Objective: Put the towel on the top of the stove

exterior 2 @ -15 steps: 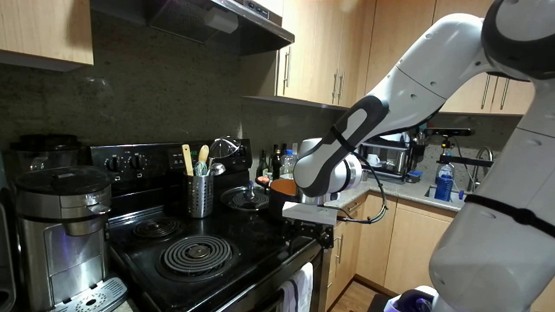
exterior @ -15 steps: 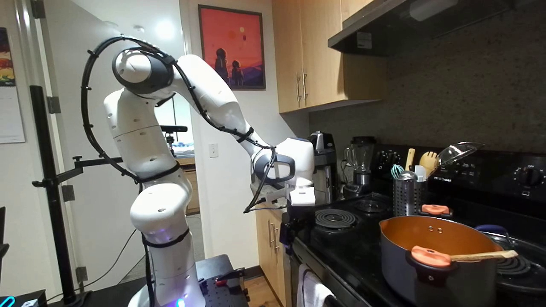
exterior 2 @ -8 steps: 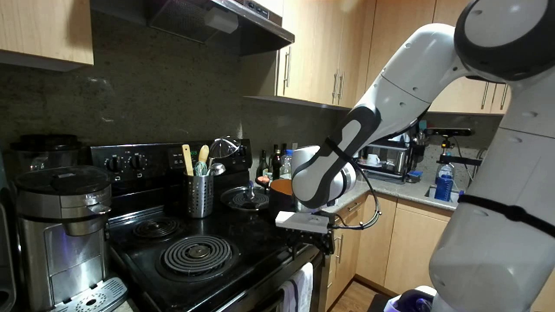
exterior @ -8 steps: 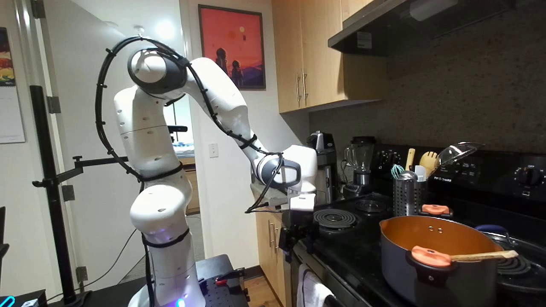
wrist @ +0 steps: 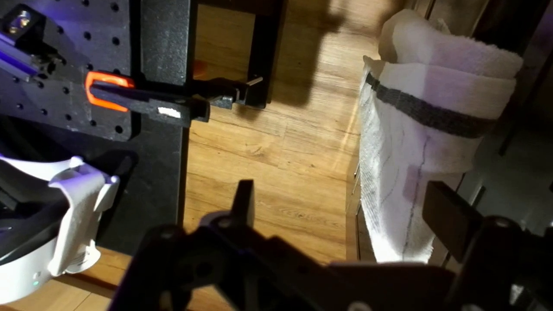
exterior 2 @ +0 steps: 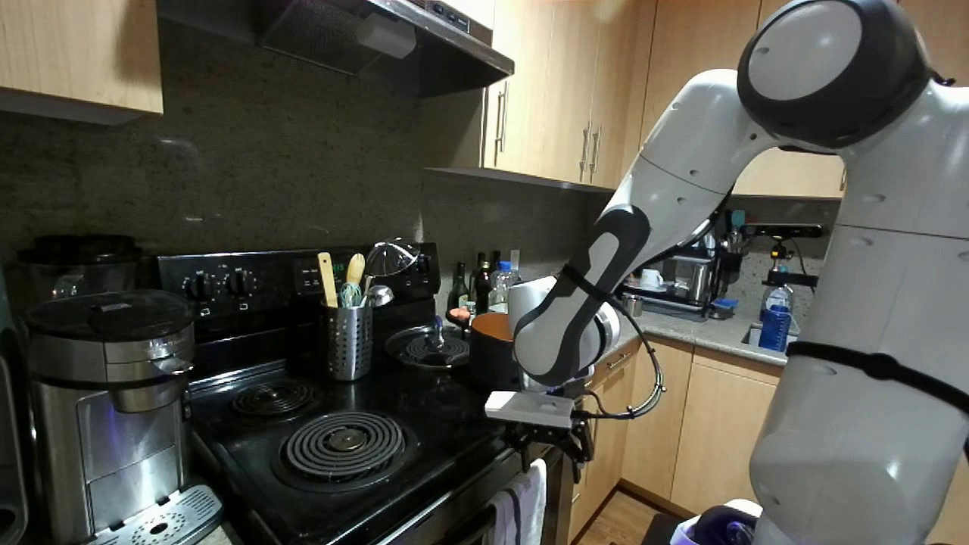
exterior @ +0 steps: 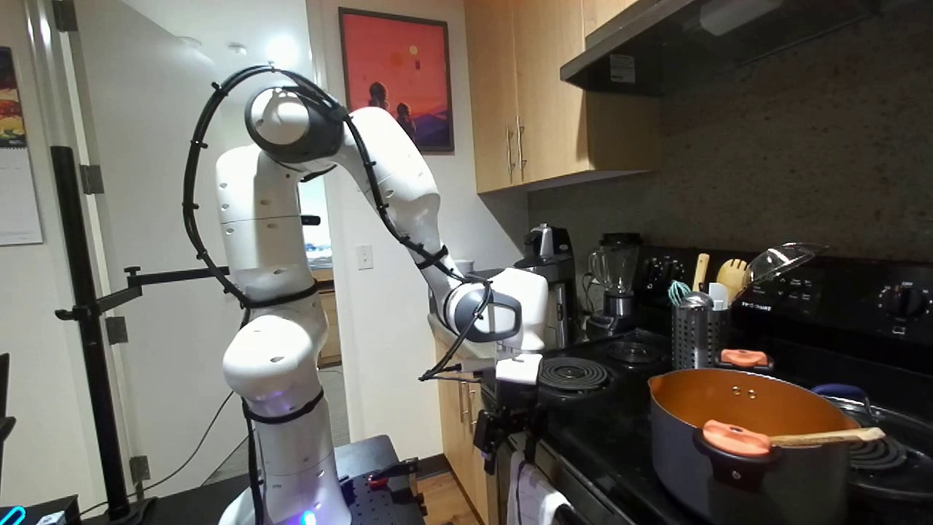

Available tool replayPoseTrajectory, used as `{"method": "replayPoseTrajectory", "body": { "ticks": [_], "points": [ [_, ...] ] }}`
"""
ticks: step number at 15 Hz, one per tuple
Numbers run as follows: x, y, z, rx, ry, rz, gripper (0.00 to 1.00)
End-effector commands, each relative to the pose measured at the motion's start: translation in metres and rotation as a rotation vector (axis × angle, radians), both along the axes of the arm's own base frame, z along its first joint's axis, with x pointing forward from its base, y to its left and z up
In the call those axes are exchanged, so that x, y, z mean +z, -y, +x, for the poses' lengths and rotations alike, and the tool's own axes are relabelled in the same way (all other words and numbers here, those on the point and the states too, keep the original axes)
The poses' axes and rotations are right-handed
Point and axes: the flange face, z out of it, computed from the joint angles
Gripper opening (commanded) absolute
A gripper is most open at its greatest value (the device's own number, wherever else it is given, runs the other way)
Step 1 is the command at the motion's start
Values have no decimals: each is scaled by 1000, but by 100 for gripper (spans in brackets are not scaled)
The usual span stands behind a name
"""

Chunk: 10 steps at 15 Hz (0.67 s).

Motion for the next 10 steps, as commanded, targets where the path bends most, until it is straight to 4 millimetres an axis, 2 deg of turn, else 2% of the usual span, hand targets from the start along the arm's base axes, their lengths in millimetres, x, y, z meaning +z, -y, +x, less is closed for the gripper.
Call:
{"method": "replayPoseTrajectory", "body": {
  "ticks": [1,10],
  "points": [
    [-9,3,7,1,46,-17,100],
    [-35,3,14,15,124,-1,100]
  ]
}}
